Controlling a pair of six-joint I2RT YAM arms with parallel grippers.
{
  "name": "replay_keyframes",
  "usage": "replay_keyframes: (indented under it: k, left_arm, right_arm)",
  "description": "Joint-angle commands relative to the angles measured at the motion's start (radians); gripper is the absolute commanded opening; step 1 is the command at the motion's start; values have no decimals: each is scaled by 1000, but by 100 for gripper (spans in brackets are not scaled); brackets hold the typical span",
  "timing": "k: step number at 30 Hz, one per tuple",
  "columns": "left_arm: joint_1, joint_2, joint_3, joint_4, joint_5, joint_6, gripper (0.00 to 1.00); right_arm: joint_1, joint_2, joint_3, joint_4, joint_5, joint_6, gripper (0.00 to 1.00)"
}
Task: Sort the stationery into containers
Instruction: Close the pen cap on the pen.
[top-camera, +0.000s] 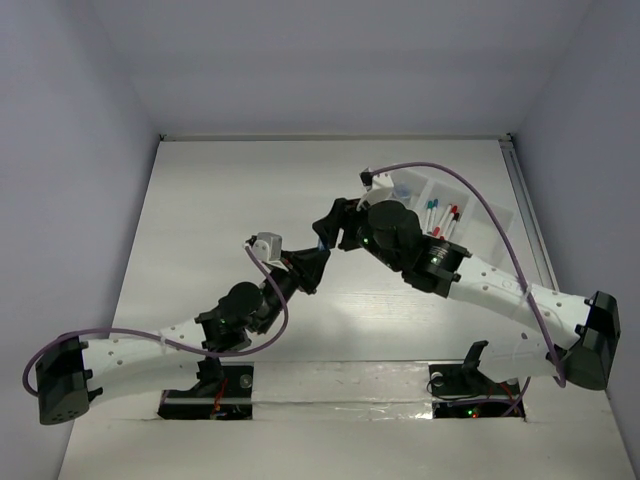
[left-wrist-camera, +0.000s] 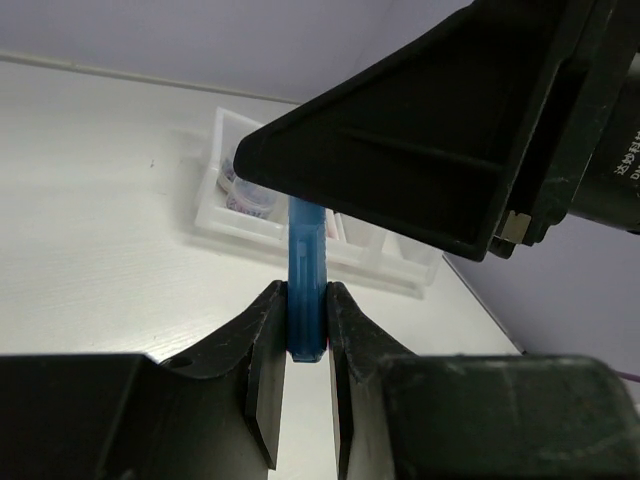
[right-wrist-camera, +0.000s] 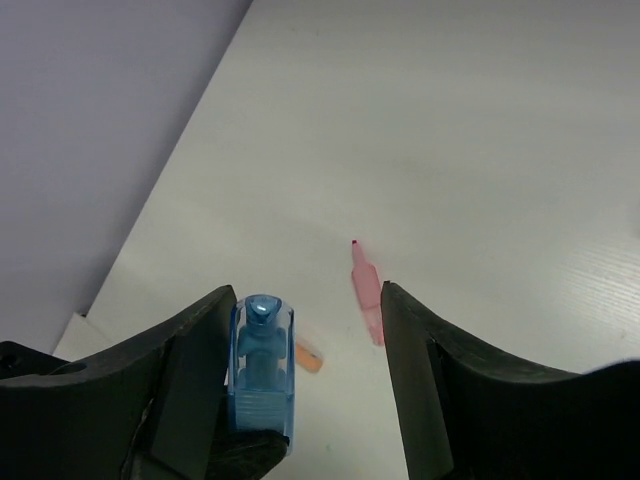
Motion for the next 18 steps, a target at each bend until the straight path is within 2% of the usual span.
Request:
replay_keyframes:
  k: [1, 4, 5, 6, 9, 16, 18]
  left_arm:
    - [2, -16, 5, 53, 10, -1, 0]
    - [2, -7, 8, 56, 13, 0, 0]
    - [2, -4, 13, 55, 14, 2, 0]
    - [2, 1, 13, 56, 13, 2, 0]
    - [2, 6, 15, 61, 5, 2, 0]
    - [2, 29, 68, 64, -44, 52, 0]
    - [2, 32, 93, 64, -59, 81, 0]
  right_arm:
    - [9, -8, 17, -1, 16, 19, 64]
    - [9, -18, -8, 22, 8, 22, 42]
    - [9, -21, -12, 28, 10, 23, 40]
    - [9, -28, -20, 31, 8, 25, 30]
    - [9, -32, -43, 40, -9, 30, 17]
    - [9, -20, -118, 88, -115, 105, 1]
    - [19, -26, -159, 103, -118, 129, 0]
